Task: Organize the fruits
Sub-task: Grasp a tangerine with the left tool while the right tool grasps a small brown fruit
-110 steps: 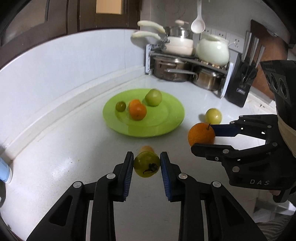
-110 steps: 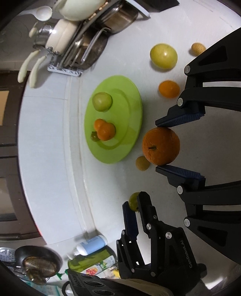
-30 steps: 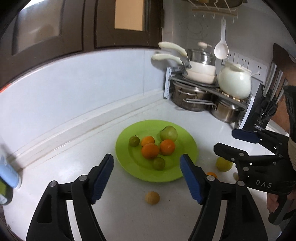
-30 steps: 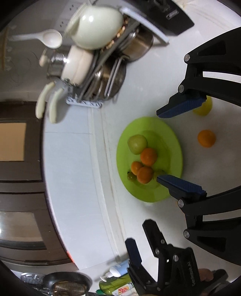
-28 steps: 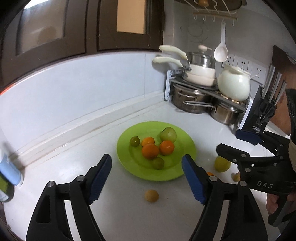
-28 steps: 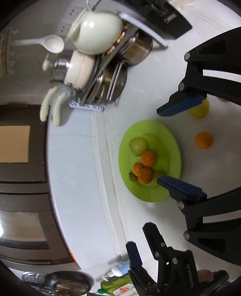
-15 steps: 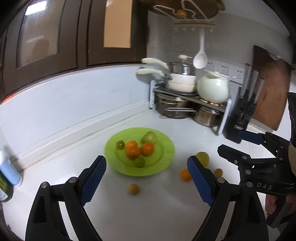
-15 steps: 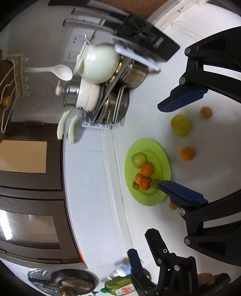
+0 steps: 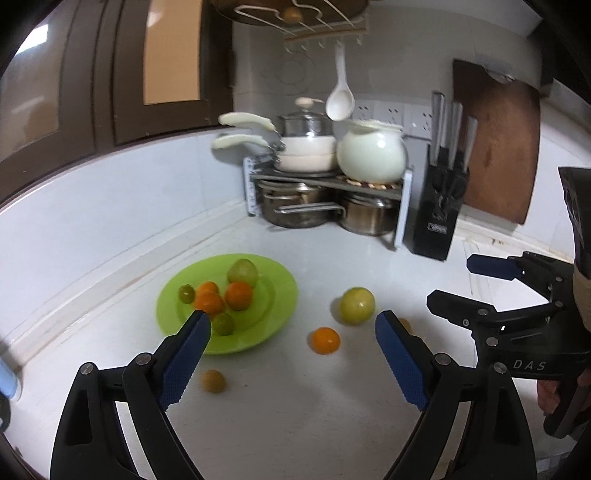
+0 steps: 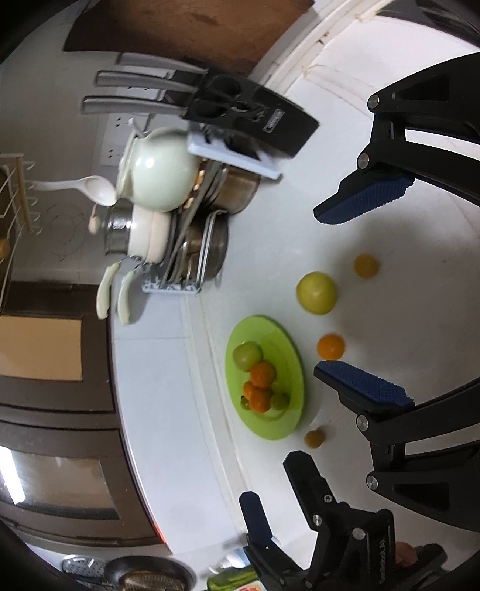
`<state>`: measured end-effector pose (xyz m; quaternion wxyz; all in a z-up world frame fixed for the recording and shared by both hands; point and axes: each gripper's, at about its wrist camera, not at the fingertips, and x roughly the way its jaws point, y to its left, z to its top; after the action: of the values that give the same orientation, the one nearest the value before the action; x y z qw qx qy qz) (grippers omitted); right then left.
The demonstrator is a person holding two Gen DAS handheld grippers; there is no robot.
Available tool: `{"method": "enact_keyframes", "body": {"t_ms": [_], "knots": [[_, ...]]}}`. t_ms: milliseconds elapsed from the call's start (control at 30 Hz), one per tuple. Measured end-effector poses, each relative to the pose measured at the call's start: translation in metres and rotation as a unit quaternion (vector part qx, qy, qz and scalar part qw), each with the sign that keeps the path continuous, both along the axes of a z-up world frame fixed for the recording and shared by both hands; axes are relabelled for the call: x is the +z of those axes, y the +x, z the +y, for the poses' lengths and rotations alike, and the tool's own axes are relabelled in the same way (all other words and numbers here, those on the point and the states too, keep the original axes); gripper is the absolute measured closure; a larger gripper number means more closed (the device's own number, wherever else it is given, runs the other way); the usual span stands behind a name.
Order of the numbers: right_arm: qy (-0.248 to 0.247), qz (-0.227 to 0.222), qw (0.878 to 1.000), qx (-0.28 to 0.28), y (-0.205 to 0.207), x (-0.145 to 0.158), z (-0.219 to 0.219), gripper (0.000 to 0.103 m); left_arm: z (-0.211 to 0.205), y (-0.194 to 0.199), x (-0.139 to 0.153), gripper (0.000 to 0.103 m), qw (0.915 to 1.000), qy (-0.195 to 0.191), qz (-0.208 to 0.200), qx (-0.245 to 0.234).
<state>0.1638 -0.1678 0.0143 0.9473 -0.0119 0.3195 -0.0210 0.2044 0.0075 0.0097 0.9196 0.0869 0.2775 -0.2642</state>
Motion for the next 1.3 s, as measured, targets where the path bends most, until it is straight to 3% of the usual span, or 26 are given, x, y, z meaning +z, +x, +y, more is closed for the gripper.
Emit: {"method": "enact_keyframes", "body": {"t_ms": [500,667,967,1300], "knots": [[0.032,0.072,0.997,-0.011,0.019,-0.057,-0.031,0.027,-0.038,0.029,-0.060,0.012,0.9965,0.047,0.066,-0.018],[0.051,0.097,0.994,-0.005,0.032,-0.076,-0.038,0.039,-0.049,0.045,-0.076,0.014,0.9942,0.050,0.093,-0.023],[0.078,0.123,0.989,0.005,0.056,-0.096,-0.048,0.058,-0.066,0.072,-0.096,0.031,0.9893,0.042,0.137,-0.028],[0.086,0.138,0.986,0.019,0.067,-0.107,-0.052,0.071,-0.080,0.083,-0.107,0.063,0.9849,0.044,0.162,-0.042]]}}
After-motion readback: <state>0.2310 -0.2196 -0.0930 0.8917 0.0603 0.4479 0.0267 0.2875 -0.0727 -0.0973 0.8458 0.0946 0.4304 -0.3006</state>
